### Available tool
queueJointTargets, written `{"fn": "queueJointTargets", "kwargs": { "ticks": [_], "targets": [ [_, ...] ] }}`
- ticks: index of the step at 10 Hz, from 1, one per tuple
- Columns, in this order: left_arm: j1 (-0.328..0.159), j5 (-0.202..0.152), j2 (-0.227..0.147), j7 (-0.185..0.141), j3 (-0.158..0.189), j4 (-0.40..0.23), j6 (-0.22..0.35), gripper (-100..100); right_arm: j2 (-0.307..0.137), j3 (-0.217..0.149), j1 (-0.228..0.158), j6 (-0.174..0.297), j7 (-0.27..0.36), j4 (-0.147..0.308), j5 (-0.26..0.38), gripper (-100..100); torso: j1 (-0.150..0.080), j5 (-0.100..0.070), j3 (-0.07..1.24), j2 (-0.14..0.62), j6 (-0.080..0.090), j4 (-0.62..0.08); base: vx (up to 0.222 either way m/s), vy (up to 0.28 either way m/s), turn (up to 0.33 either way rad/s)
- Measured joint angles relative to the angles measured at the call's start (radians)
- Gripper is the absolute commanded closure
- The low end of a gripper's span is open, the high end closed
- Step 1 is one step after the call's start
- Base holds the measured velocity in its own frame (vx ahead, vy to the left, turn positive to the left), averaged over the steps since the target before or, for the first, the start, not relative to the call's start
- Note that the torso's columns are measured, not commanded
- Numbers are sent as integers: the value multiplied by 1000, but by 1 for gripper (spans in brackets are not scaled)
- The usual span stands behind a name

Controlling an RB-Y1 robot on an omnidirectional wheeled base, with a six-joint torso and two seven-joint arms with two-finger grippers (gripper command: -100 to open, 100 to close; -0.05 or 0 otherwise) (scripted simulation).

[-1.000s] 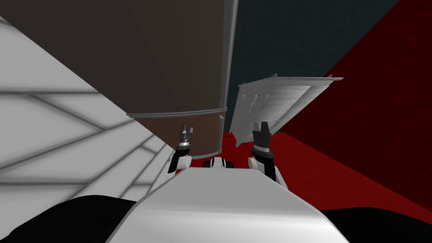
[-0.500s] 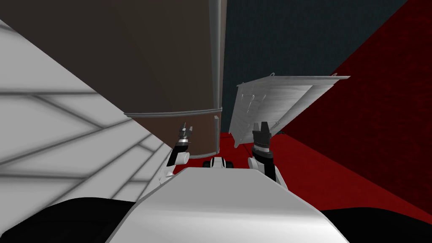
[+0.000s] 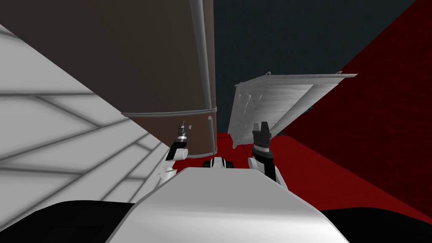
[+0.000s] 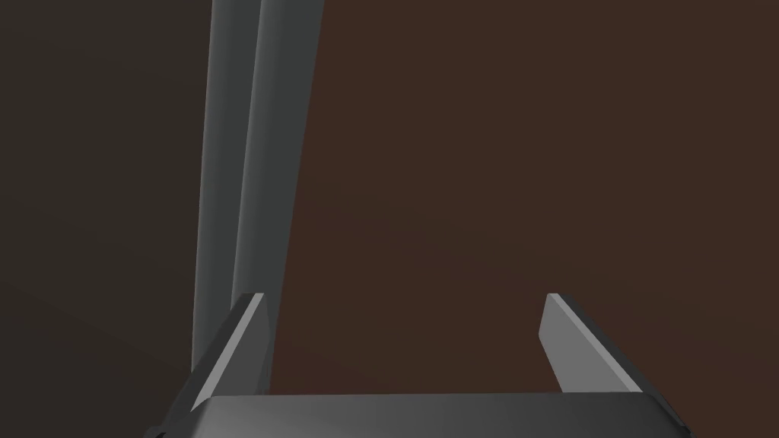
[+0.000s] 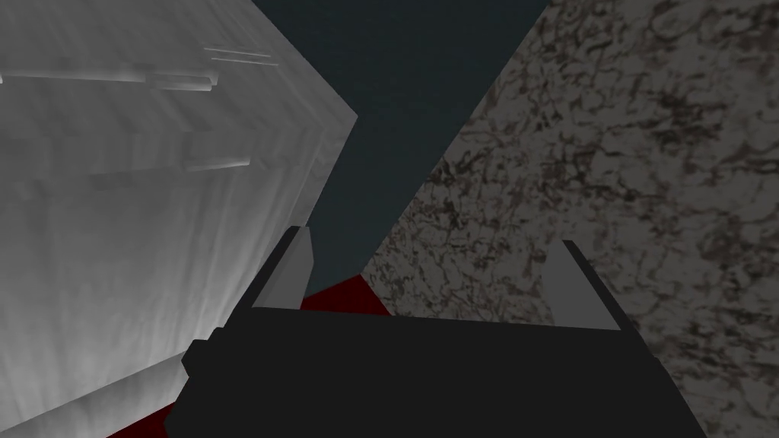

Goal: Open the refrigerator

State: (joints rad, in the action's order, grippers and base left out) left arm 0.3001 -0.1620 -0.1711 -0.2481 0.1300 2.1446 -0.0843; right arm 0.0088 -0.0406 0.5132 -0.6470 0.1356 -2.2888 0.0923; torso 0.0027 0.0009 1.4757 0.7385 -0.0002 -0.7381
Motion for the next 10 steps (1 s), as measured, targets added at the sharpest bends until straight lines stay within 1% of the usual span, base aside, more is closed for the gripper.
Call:
{"fn": "queueJointTargets", "kwargs": {
  "ticks": [2,3,4,6,7,9,10],
  "targets": [
    [-47,-9,-4,-31,36,-11,58,-100,0,0,0,0,0,0,0,0,-6,-2,1,-1,0,0,16,-175,63],
    [-56,-11,-2,-40,44,-13,79,-100,0,0,0,0,0,0,0,0,-2,-1,0,0,0,0,10,-120,51],
    [-74,-15,-4,-52,60,-17,106,-100,0,0,0,0,0,0,0,0,0,0,0,-1,1,0,-1,-143,80],
    [-117,-22,-1,-83,95,-30,166,-100,0,0,0,0,0,0,0,0,-7,-2,2,-4,3,1,24,-175,69],
    [-127,-25,-1,-92,105,-35,185,-100,0,0,0,0,0,0,0,0,-6,-2,3,-4,3,1,-22,-154,42],
    [-168,-34,-1,-121,137,-44,242,-100,0,0,0,0,0,0,0,0,-5,-2,1,-2,1,1,-1,-158,53],
    [-179,-35,1,-130,145,-45,266,-100,0,0,0,0,0,0,0,0,-1,-1,1,-2,1,1,3,-115,62]
  ]
}}
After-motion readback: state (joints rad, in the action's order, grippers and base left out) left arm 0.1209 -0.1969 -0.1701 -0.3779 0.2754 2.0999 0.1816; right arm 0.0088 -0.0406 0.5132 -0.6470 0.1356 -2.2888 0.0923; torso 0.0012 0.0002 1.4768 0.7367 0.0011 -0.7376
